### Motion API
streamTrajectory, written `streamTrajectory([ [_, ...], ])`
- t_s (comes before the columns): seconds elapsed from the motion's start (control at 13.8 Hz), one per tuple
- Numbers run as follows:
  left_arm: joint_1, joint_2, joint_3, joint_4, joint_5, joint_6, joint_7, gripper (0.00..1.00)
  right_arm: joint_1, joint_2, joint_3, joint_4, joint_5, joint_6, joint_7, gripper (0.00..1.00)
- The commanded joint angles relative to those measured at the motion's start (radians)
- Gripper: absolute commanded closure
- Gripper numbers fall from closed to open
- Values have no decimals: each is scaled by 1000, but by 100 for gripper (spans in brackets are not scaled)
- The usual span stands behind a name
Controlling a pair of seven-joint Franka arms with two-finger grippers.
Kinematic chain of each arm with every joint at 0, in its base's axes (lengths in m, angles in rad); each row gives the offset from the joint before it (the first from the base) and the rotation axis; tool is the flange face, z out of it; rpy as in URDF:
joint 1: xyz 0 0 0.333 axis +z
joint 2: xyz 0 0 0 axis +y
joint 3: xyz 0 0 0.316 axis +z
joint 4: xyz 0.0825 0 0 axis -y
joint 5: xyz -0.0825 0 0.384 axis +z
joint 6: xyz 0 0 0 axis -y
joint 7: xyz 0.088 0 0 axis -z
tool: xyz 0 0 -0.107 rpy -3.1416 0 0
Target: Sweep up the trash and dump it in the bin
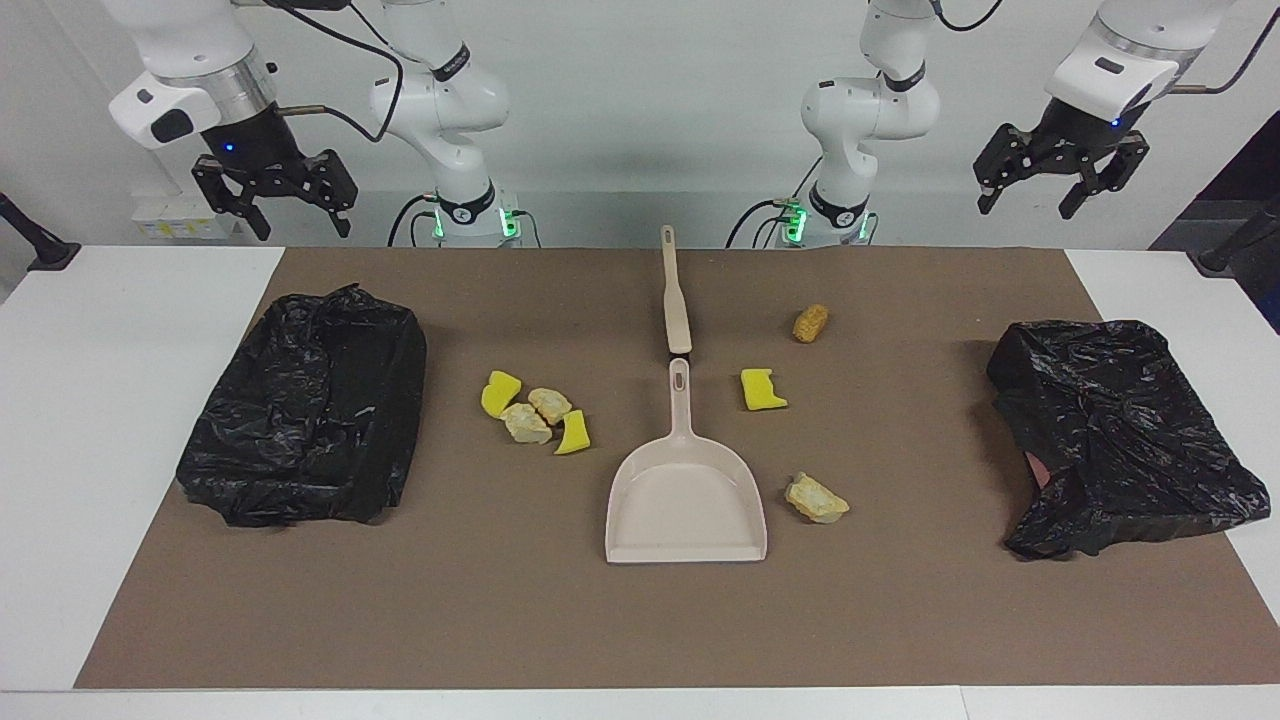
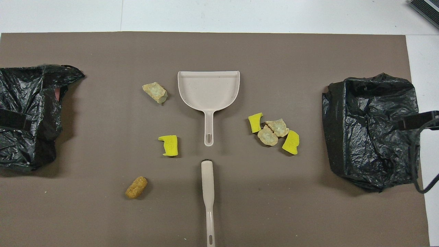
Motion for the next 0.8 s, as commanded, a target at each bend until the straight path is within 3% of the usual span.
streamTrajectory([
  [0.0, 9, -15, -7, -24, -16, 2, -11, 0, 0, -12, 2, -5, -3, 7, 3, 0],
  [0.44, -6, -26, -36, -31, -16, 3, -18, 0, 2, -24, 4, -25, -10, -10, 9, 0],
  [0.73, 28, -130, -146, -206, -23, 107, -43, 0, 40, -18, 4, -59, -3, 9, 20, 0],
])
